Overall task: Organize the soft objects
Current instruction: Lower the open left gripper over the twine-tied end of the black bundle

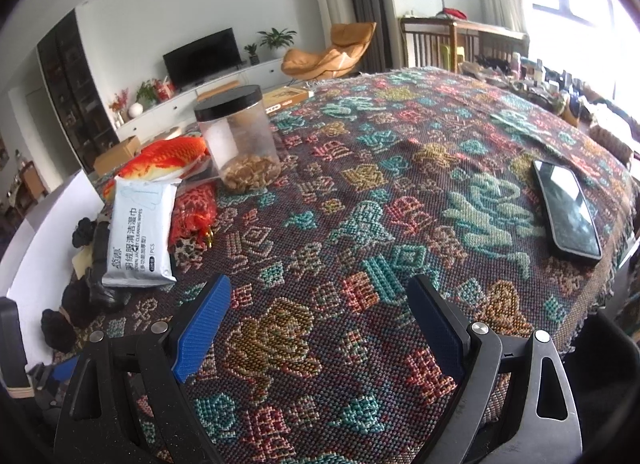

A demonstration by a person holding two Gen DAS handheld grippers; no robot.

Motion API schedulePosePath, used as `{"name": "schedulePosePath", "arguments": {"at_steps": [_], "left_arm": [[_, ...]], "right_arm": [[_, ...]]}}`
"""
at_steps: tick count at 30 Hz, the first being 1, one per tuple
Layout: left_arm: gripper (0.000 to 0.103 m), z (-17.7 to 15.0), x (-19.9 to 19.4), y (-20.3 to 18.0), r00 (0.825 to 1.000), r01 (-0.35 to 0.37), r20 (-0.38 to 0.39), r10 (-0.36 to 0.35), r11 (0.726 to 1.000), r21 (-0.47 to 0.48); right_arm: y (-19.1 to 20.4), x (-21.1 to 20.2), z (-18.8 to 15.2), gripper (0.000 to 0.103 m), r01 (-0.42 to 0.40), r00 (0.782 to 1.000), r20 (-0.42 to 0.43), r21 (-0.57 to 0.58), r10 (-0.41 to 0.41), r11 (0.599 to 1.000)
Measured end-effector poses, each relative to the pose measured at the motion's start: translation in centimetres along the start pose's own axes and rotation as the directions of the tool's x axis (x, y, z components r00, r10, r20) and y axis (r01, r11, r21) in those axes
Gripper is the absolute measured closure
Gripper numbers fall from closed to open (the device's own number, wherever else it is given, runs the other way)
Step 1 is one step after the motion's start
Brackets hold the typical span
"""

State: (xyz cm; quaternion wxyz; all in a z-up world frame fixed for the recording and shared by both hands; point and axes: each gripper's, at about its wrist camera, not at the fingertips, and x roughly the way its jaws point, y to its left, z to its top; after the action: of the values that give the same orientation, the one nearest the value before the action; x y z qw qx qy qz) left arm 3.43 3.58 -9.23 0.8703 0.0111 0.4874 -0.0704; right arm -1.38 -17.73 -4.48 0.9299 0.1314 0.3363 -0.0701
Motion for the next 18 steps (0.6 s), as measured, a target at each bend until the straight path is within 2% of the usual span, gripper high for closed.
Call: {"name": "schedulePosePath", "arguments": {"at_steps": [3, 11, 14, 18], "left_arm": [[0.000, -0.6, -1.5, 1.0, 0.999, 0.018, 0.040, -0.017, 1.000, -0.001], [0.000, -0.8, -3.1, 3.2, 0.996, -0.006, 0.084, 0.006, 1.000, -0.002], [0.000, 0.0, -3.3, 3.7, 0.994, -0.029, 0.104, 0.028, 1.000, 0.001], [0.000, 1.9, -3.1, 4.6, 0.987, -0.095, 0.130, 0.093, 0.996, 0.007]], "right_arm": [[-0.6, 0.2, 0.1, 0.011, -0.018, 1.000, -0.017, 0.039, 0.018, 0.999], [-1.3, 1.1, 0.0, 0.011, -0.060, 0.995, -0.071, 0.093, 0.067, 0.994], [-1.2, 1.2, 0.1, 0.011, -0.063, 0.994, -0.080, 0.091, 0.071, 0.994], [-1.1, 1.4, 0.1, 0.011, -0.069, 0.993, -0.090, 0.079, 0.076, 0.994]]}}
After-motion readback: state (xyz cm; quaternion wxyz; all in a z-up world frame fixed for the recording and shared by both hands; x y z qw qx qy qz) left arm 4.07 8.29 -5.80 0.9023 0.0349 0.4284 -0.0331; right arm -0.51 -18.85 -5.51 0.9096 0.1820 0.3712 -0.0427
